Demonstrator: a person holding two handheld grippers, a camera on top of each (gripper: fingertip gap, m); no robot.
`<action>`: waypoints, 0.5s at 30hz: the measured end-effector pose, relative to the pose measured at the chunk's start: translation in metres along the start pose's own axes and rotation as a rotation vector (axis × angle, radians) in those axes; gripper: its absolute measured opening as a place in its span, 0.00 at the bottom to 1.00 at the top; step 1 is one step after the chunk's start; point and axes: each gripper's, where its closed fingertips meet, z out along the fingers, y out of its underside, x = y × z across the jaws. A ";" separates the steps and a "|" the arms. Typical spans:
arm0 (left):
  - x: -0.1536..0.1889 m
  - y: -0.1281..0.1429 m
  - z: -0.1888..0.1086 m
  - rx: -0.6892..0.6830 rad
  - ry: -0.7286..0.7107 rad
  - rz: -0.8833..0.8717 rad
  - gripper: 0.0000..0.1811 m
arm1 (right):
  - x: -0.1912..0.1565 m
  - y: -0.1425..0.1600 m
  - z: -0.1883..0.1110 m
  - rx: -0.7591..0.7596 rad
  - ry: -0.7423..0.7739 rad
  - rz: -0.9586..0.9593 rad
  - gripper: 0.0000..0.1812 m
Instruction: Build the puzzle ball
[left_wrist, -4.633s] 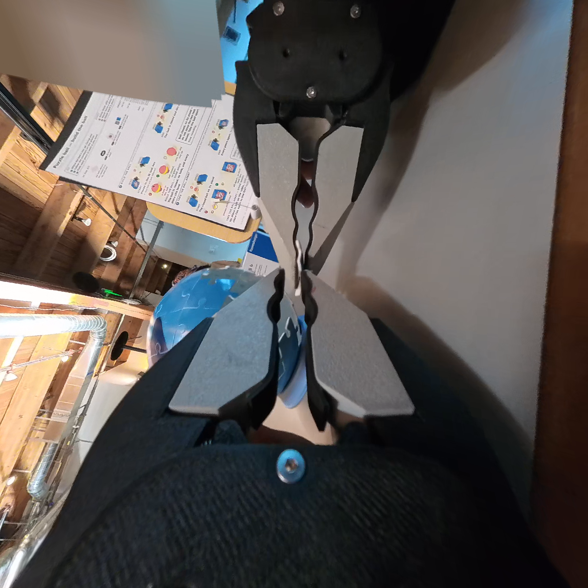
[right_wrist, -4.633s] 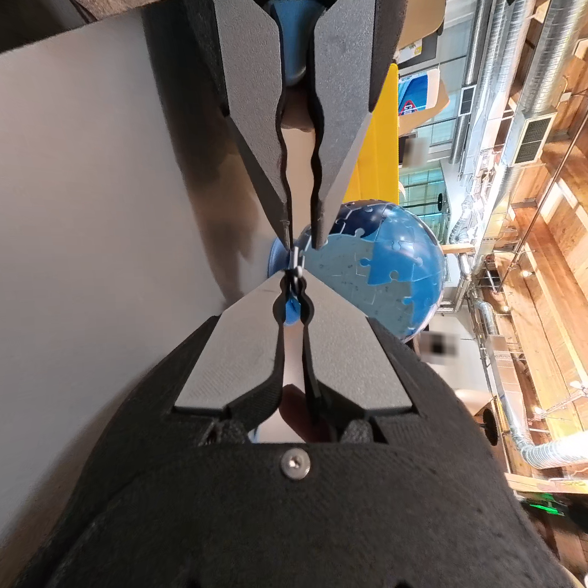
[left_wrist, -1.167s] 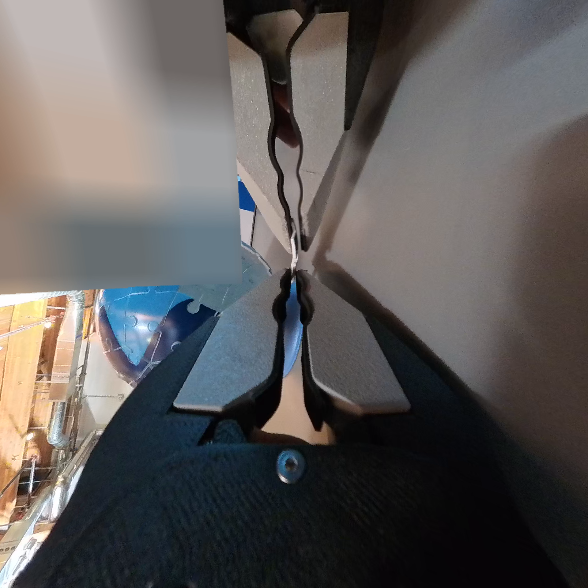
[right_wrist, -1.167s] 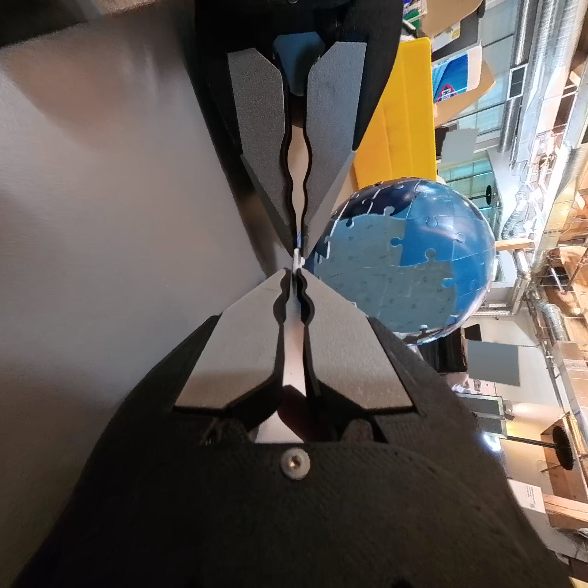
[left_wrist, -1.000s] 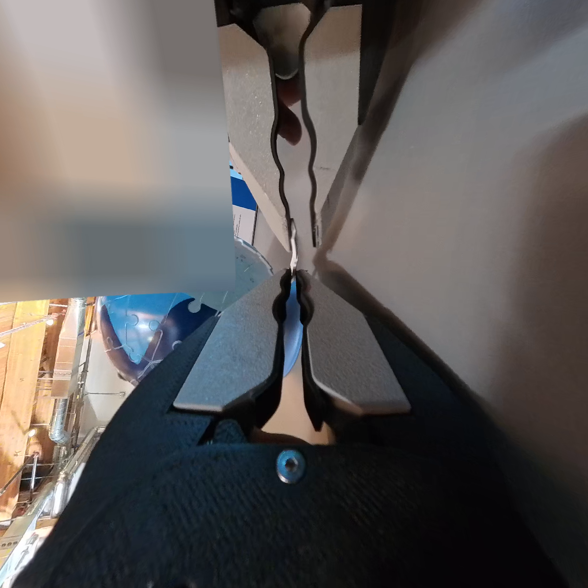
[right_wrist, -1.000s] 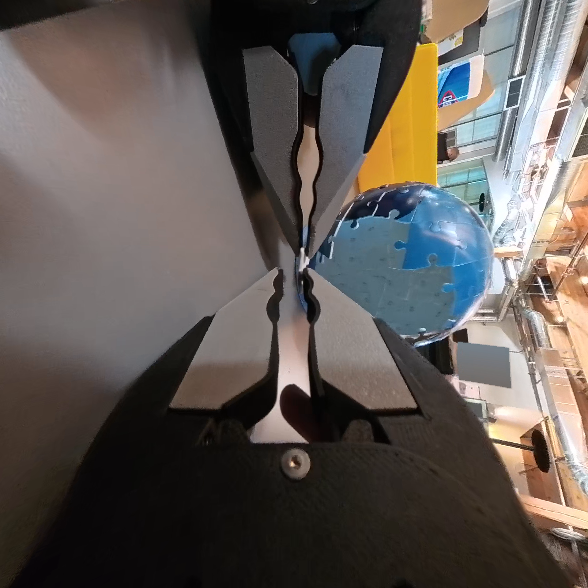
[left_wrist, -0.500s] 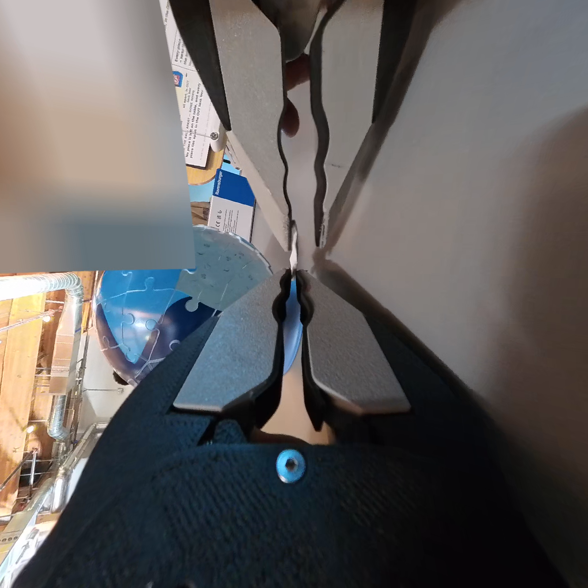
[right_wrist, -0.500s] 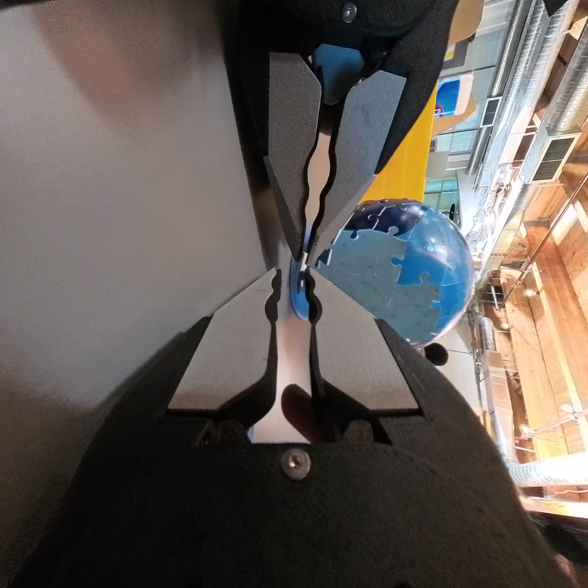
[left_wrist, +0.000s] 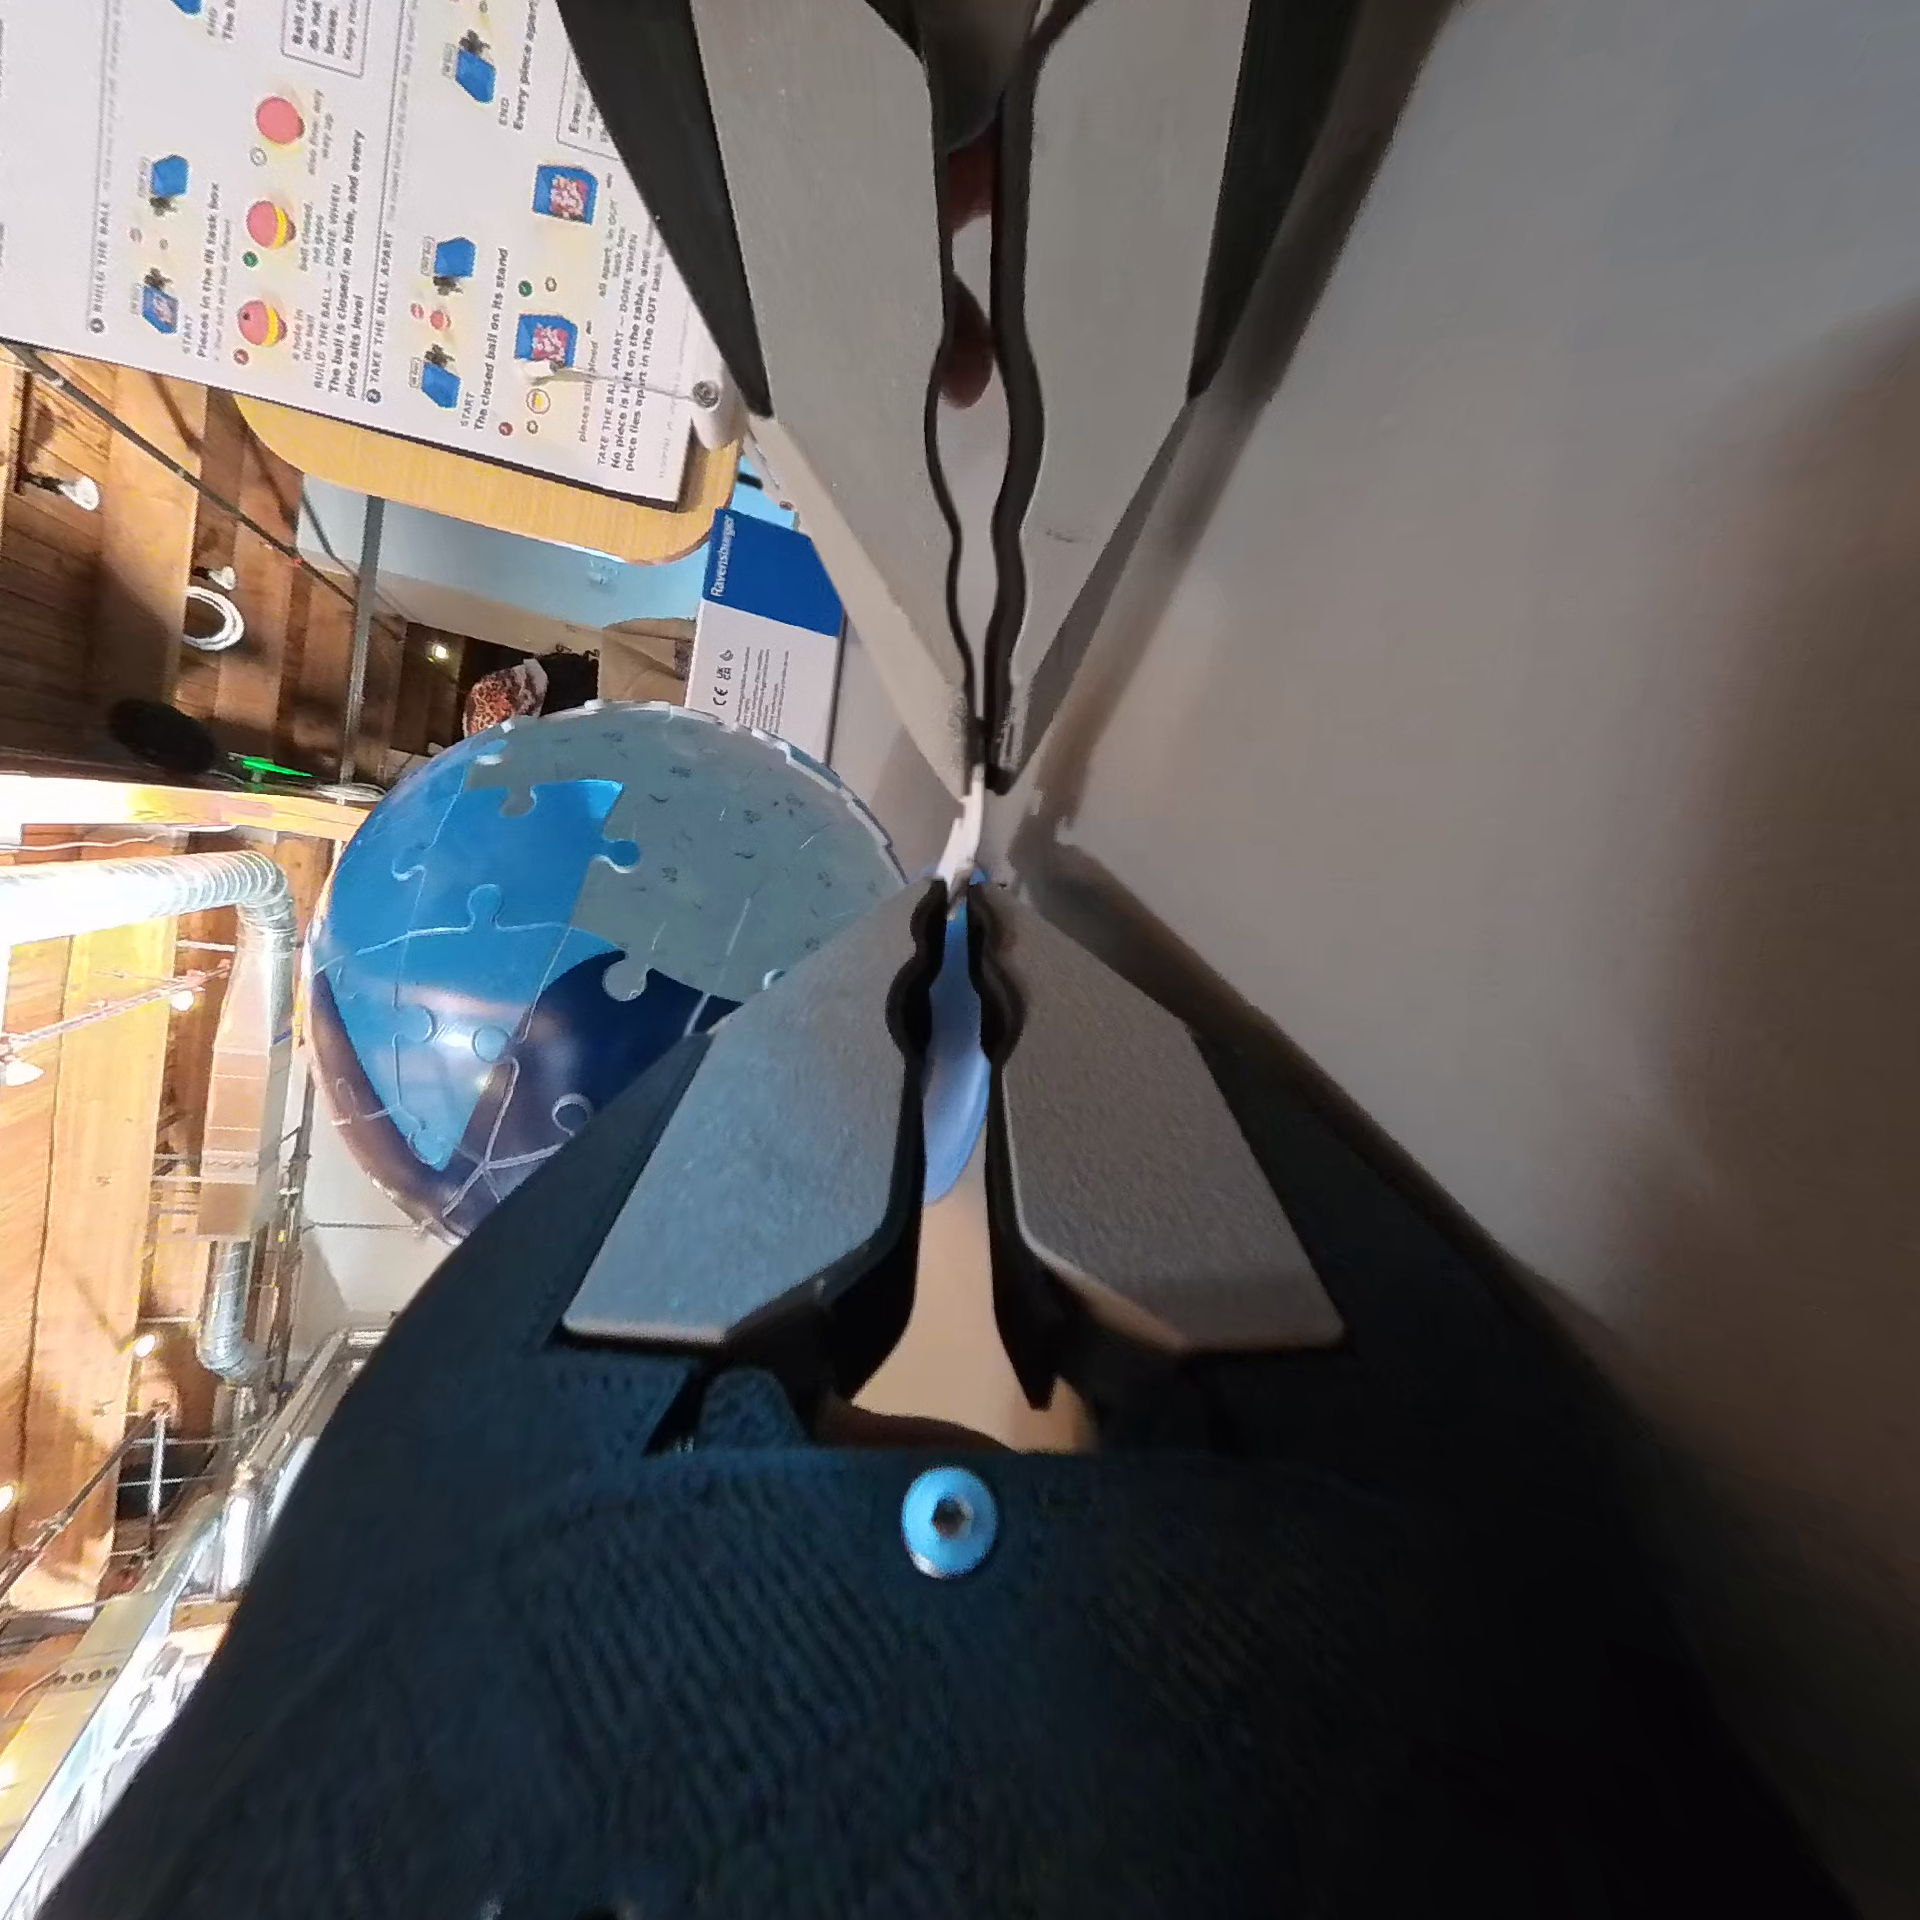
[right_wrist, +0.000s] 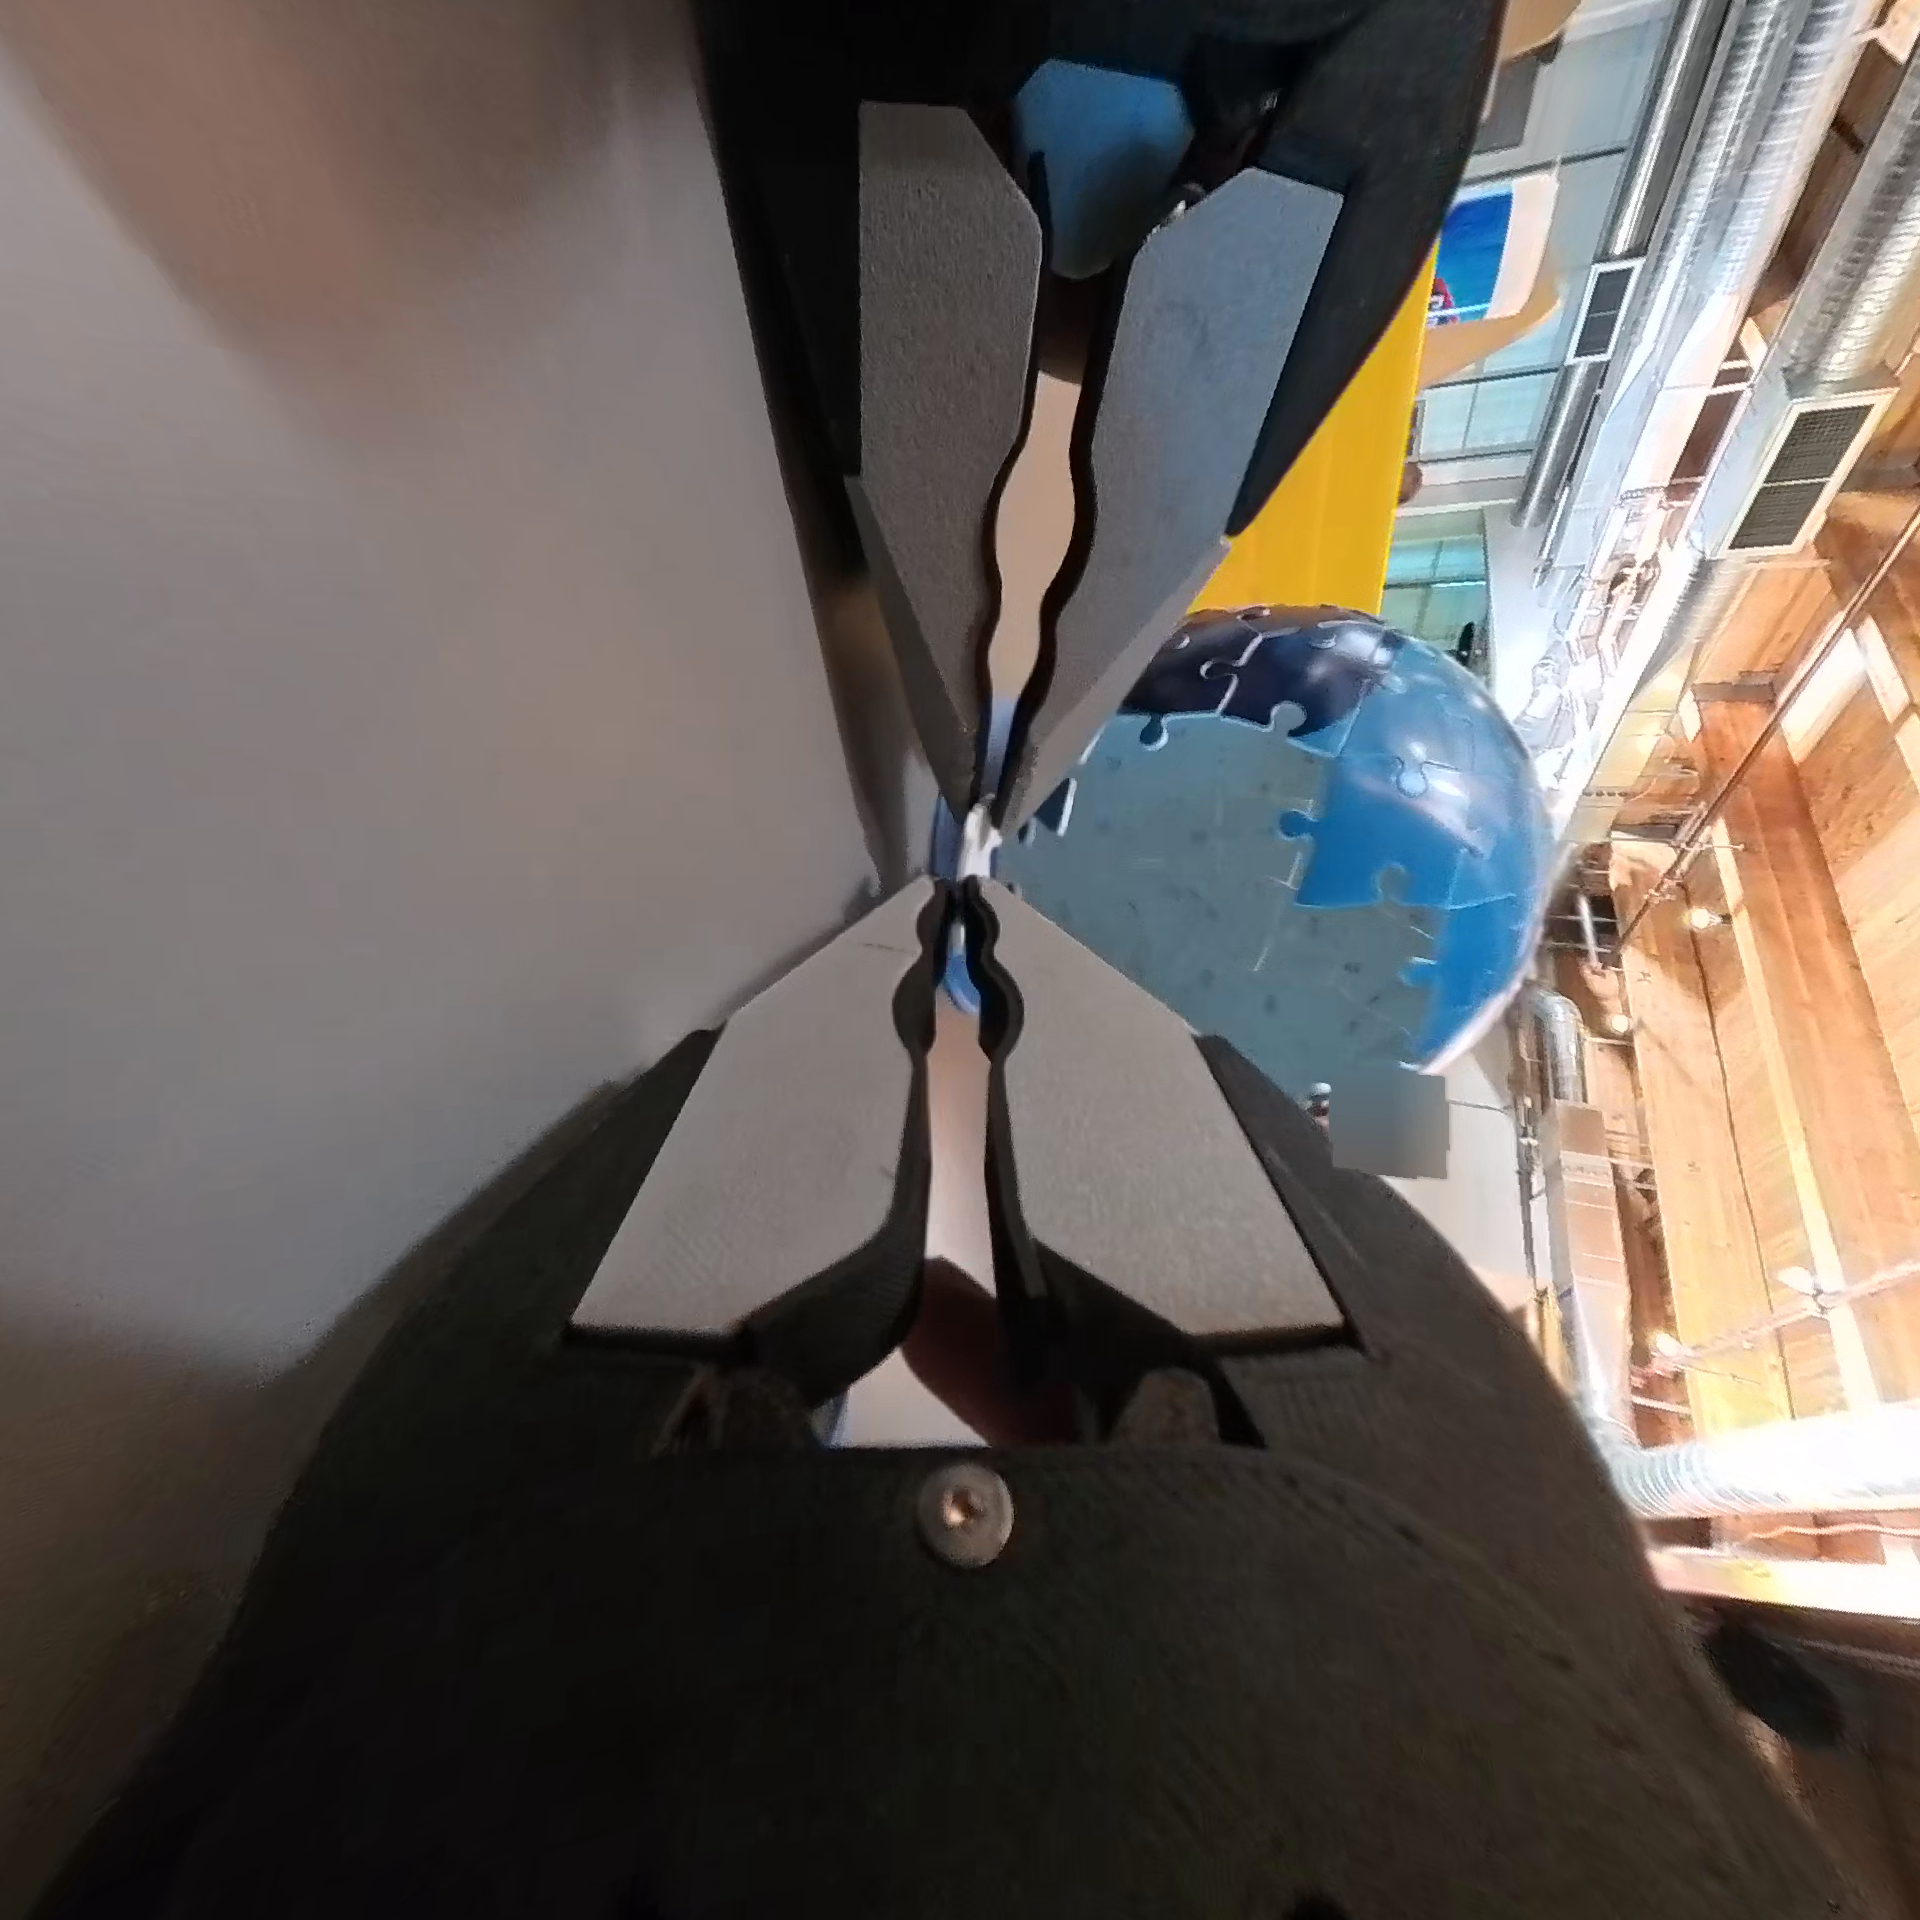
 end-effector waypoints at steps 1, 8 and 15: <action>-0.002 -0.001 -0.001 0.007 -0.011 -0.003 0.01 | 0.002 0.000 -0.001 0.001 0.009 -0.002 0.00; -0.017 -0.015 -0.020 0.133 -0.095 -0.058 0.01 | 0.013 -0.001 -0.015 0.012 0.019 0.003 0.00; -0.009 -0.009 -0.022 0.114 -0.070 -0.011 0.00 | 0.024 -0.001 -0.004 -0.078 -0.032 -0.046 0.00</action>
